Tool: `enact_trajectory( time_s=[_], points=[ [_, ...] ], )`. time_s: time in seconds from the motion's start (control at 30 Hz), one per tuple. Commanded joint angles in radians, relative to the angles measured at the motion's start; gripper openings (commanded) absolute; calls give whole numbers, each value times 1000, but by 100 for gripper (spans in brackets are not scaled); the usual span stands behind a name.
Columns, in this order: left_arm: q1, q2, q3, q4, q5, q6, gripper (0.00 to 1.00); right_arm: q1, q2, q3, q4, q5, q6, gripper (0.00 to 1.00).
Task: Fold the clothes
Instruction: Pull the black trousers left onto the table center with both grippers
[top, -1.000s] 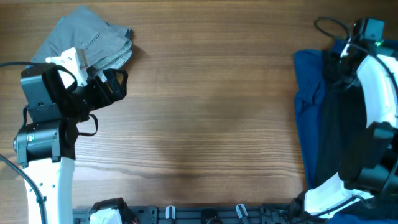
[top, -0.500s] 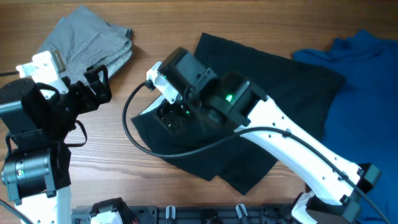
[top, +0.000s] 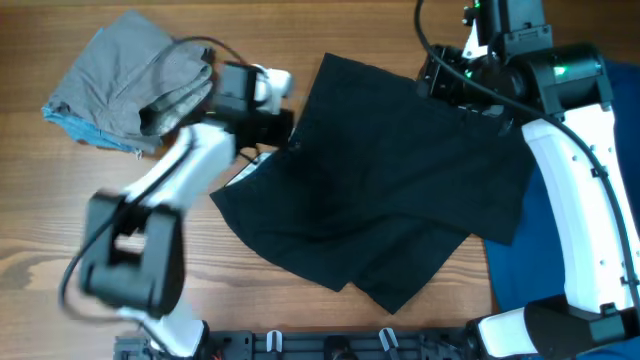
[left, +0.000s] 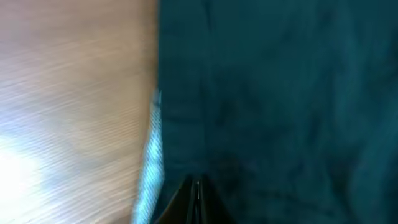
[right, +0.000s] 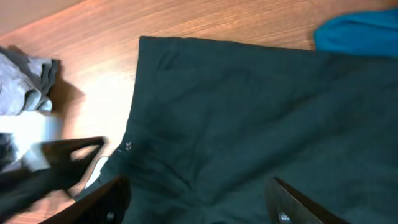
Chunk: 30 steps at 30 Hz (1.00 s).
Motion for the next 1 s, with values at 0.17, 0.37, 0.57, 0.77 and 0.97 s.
enact_trajectory(
  time_s=[0.17,0.37,0.57,0.77,0.97],
  points=[
    [-81,318,5,99,-329,-113,4,-8,2,3,-36,-22,22,73],
    [303,305,14,88,-438,-286,4,-8,82,-92,-52,-4,-3,73],
    [432,258,14,87,-173,-272,4,-8,259,-217,32,-7,-37,73],
    [431,32,14,30,-105,-238,10,-8,491,-219,275,-42,-134,66],
    [363,-220,14,-204,-46,-62,19,-64,545,-219,682,9,-71,61]
  ],
)
